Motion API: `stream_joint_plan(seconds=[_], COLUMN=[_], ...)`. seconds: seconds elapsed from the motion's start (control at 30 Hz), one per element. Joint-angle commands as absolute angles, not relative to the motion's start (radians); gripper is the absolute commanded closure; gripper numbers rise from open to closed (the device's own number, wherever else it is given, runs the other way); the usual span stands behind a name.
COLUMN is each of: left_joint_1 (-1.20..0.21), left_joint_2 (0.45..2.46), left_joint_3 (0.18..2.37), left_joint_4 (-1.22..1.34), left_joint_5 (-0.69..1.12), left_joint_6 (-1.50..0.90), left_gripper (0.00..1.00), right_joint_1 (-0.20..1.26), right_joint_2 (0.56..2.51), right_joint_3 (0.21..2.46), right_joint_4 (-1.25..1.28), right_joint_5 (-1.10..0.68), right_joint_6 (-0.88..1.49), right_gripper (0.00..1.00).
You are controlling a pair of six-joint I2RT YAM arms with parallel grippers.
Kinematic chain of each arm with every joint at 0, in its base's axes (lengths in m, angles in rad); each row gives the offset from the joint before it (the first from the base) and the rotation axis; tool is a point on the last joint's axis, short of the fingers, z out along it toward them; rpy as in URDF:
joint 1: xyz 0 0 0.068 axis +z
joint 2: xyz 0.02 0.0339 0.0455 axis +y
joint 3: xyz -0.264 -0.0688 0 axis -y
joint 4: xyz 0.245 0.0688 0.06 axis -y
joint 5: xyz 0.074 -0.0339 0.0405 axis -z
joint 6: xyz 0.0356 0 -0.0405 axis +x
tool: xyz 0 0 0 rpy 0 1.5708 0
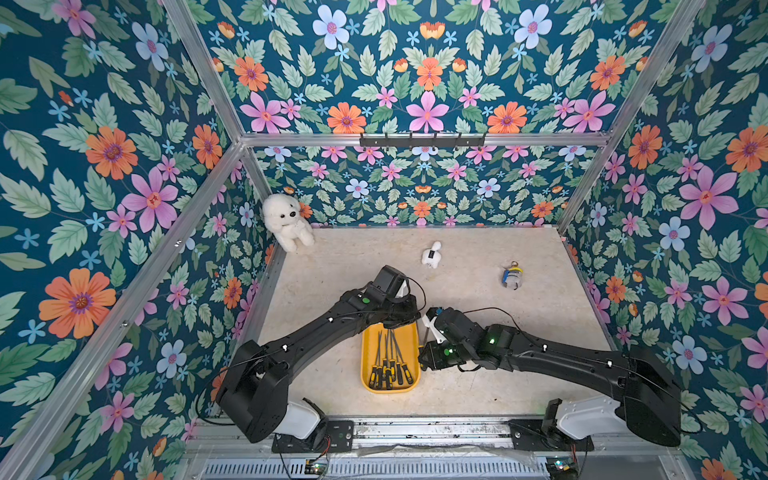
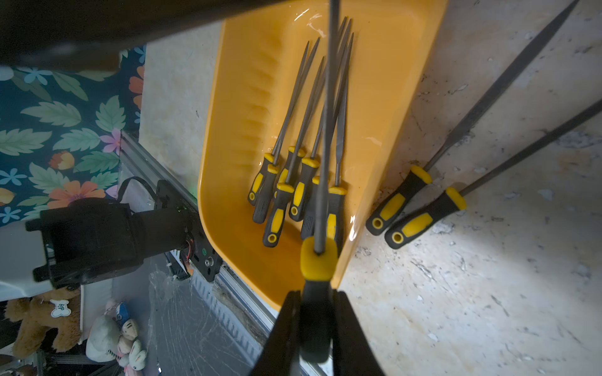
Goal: Put the file tool into the storage box
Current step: Pick up the file tool from the center of the board, then place the file tool in the storage box.
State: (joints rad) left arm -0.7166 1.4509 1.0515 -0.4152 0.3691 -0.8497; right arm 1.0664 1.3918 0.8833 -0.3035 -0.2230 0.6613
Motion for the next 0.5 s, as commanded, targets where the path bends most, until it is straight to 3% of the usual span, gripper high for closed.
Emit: stream_joint_plan(seconds=[0.0, 0.07, 0.2, 0.43, 0.47], left_joint_1=[-0.716, -0.713, -0.679, -0.556, -0.549], left_joint_2=[1.458, 1.455, 1.444, 1.405, 1.409], left_joint_3=[1.079, 1.085, 1.086, 1.084, 1.079], left_joint_4=[-0.42, -0.447, -0.507, -0.655, -0.658], left_joint_5=[0.353, 0.341, 0.333, 0.26, 0.256], left_joint_6=[-0.818, -0.797, -0.755, -0.616, -0.605], left_gripper=[1.0, 1.0, 1.0, 1.0, 1.0], right_joint_1=[1.068, 1.068, 1.064, 0.925, 0.889], right_joint_2=[1.389, 1.382, 1.373, 1.289, 1.276], right_joint_3=[0.888, 0.889, 0.905, 0.889, 0.879], right_joint_4=[-0.283, -0.289, -0.322, -0.45, -0.483], right_joint_5=[-0.251, -0.241, -0.223, -0.218, -0.215], right_joint_6=[0.655, 0.657, 0.656, 0.704, 0.713], right_gripper=[0.82, 0.74, 0.41, 0.3, 0.23])
